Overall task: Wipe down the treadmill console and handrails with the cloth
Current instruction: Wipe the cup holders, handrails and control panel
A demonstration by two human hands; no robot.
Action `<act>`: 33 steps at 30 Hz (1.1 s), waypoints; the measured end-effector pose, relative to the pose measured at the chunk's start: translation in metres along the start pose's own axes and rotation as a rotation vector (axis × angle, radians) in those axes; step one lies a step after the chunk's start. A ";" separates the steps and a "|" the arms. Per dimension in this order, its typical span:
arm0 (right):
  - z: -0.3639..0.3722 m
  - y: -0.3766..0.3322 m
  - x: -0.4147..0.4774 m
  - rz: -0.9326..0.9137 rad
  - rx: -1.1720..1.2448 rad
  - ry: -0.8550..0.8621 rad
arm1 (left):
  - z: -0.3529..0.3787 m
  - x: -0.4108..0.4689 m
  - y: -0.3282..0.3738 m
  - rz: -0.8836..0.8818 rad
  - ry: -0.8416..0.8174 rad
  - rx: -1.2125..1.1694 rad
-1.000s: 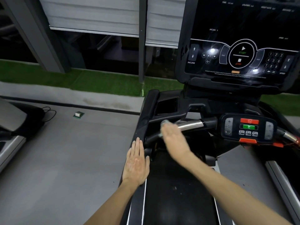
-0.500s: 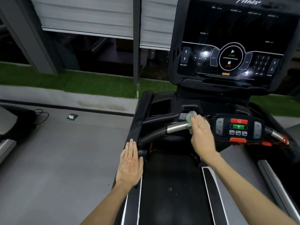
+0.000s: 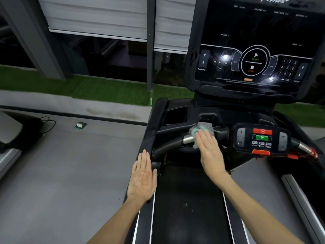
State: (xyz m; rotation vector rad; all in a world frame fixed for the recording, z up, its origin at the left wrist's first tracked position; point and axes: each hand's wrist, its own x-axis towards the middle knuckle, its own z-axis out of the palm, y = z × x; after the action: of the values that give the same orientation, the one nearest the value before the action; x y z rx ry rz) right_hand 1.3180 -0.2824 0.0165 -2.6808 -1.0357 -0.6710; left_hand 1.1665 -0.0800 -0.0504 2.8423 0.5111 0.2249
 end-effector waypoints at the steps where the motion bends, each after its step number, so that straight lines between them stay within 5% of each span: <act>1: 0.010 -0.013 0.003 -0.072 0.030 -0.010 | 0.000 0.000 0.000 0.001 0.000 0.005; 7: 0.006 -0.035 0.030 -0.457 -0.094 -0.217 | -0.004 0.000 -0.004 0.021 0.000 0.024; 14: -0.016 0.015 0.018 -0.278 -0.150 -0.126 | -0.005 0.000 0.001 0.011 -0.010 0.014; 20: 0.036 -0.076 0.036 -0.603 -0.078 -0.284 | -0.008 0.001 0.002 0.031 -0.034 0.011; 27: 0.026 -0.070 0.038 -0.410 -0.106 -0.284 | -0.008 -0.001 0.001 0.030 -0.038 0.003; 33: 0.045 -0.122 0.073 -0.330 0.163 -0.458 | -0.006 0.000 0.003 0.024 -0.046 -0.025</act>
State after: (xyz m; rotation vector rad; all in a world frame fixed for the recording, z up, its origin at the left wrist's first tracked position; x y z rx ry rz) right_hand 1.2989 -0.1349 0.0128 -2.5983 -1.5886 -0.0003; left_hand 1.1658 -0.0812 -0.0436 2.8237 0.4619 0.1687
